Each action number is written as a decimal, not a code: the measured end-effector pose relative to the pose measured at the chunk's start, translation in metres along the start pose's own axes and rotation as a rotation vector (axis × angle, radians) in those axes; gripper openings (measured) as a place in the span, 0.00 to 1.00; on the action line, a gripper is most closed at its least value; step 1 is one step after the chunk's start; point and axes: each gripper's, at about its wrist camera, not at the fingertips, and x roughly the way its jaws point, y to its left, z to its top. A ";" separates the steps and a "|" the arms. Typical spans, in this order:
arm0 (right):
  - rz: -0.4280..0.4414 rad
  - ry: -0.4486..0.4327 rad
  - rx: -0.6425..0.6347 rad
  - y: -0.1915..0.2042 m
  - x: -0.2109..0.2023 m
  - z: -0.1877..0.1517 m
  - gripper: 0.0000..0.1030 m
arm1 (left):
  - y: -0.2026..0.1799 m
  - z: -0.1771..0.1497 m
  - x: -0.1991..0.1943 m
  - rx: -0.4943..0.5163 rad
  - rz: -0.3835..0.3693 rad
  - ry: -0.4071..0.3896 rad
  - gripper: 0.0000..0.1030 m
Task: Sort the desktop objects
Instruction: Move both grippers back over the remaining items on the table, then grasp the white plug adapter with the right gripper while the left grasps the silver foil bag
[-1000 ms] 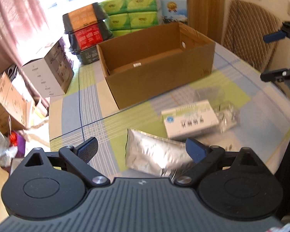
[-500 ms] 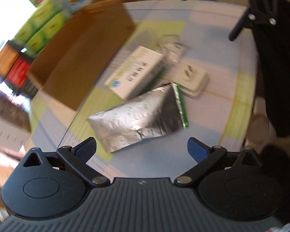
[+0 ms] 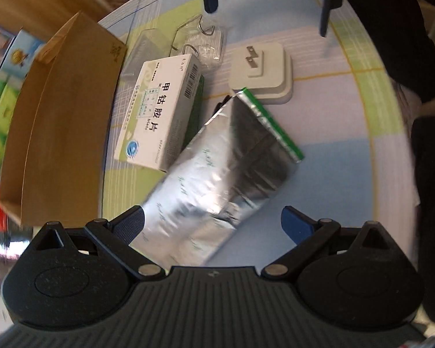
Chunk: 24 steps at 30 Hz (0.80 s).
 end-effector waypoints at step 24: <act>0.084 0.050 0.048 -0.017 0.051 0.012 0.75 | 0.047 0.005 0.051 0.008 -0.179 0.061 0.87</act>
